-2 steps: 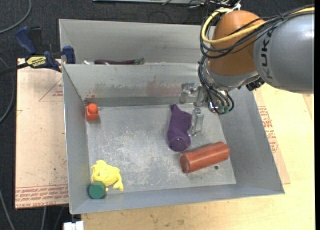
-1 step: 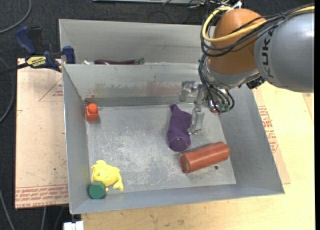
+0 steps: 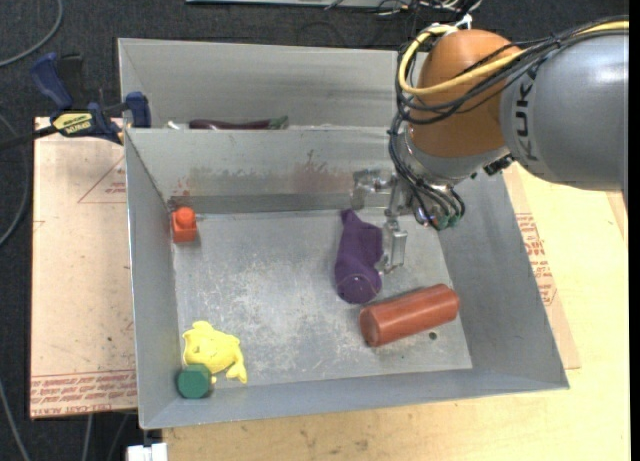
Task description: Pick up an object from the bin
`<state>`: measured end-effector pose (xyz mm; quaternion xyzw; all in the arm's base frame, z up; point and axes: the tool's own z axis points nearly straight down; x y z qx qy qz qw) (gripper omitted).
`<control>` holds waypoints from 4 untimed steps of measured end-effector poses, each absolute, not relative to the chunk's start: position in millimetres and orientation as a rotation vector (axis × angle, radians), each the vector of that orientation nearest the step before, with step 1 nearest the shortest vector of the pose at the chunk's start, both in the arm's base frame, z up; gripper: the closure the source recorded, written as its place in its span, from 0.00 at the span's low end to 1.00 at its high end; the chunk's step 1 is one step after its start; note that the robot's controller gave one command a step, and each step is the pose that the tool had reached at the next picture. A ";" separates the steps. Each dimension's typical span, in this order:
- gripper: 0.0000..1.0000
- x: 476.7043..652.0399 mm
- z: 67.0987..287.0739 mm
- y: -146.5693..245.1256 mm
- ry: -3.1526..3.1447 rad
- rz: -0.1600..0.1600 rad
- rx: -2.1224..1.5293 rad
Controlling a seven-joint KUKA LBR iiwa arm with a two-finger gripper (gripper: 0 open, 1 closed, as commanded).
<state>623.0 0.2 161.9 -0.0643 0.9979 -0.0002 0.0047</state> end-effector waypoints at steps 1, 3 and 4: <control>0.00 620.8 102.8 -0.9 3.102 0.003 -0.502; 0.00 634.2 75.1 11.3 3.023 0.001 -0.843; 1.00 635.2 71.4 13.5 3.012 0.004 -0.869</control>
Offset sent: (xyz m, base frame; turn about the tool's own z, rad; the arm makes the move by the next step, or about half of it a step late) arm -0.0019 0.0037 -0.0538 -0.5688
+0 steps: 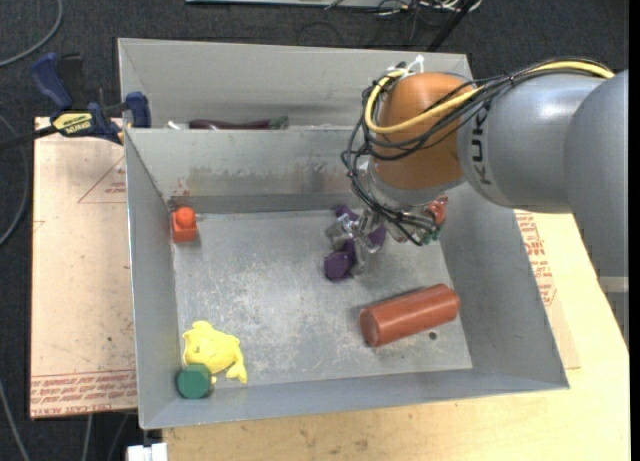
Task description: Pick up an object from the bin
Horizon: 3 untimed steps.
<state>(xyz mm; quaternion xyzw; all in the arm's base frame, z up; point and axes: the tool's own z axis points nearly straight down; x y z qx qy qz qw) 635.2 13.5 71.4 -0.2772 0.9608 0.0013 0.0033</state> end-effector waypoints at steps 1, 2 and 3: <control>1.00 635.2 71.4 13.6 3.012 0.004 -0.869; 1.00 635.1 72.7 13.6 3.012 0.004 -0.868; 1.00 634.6 77.6 13.8 3.014 0.005 -0.868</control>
Offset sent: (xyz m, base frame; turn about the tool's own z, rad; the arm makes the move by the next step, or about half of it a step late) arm 0.0000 0.0001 0.0109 0.0000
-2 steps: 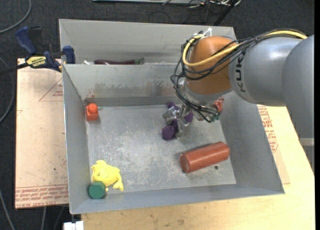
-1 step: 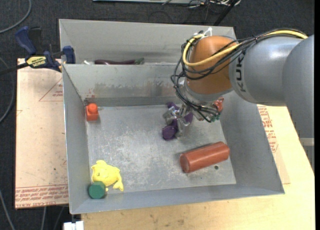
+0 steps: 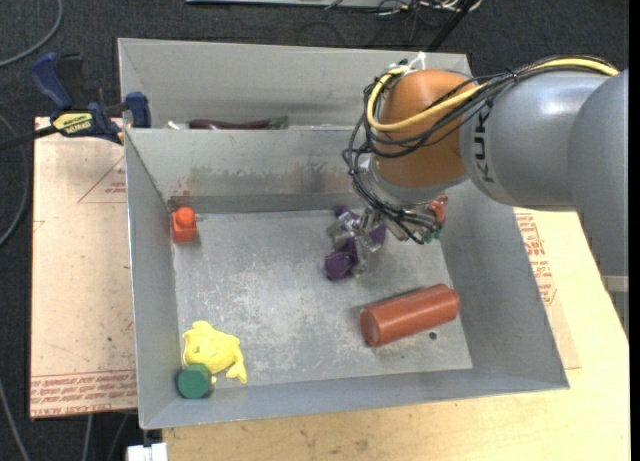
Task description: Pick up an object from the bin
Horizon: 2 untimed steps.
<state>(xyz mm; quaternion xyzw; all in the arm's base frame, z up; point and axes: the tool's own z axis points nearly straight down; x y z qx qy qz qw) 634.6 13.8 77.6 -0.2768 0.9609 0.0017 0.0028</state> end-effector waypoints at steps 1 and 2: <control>1.00 634.3 85.6 14.1 3.014 0.006 -0.868; 1.00 634.7 96.8 14.2 3.013 0.006 -0.868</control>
Offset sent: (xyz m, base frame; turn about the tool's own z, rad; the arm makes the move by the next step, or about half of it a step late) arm -0.0001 0.0002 0.0087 0.0000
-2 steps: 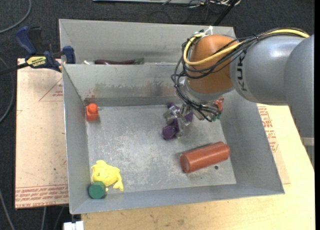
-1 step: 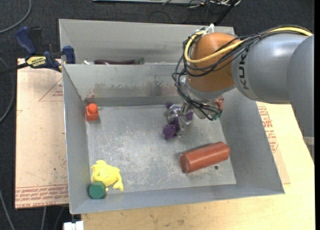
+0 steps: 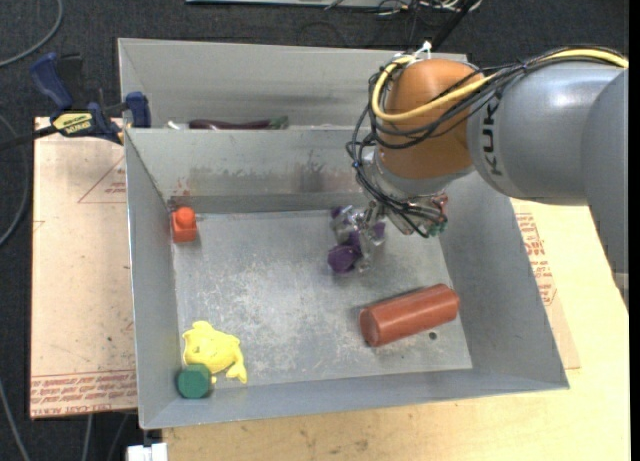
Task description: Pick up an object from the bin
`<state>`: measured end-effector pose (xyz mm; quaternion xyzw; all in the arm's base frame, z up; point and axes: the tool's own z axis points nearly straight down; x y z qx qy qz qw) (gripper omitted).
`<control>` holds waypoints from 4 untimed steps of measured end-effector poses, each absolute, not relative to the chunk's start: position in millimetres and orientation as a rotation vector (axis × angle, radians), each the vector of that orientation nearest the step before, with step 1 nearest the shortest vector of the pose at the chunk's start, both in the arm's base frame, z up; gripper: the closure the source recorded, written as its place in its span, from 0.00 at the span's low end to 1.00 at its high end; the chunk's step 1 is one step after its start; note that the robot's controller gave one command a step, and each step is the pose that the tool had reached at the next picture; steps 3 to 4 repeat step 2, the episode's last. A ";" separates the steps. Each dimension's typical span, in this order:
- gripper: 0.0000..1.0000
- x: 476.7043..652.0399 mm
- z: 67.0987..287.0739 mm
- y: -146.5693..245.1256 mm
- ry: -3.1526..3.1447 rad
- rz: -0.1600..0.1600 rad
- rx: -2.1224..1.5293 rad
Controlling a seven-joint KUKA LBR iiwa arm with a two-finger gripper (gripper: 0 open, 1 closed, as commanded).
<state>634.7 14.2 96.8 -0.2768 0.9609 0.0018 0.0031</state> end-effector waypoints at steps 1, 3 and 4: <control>1.00 635.5 106.0 14.4 3.010 0.005 -0.866; 1.00 635.9 109.7 14.5 3.009 0.004 -0.866; 1.00 635.9 109.7 14.5 3.009 0.004 -0.866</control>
Offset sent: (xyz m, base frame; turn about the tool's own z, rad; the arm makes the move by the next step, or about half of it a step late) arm -0.0001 0.0002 0.0011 0.0000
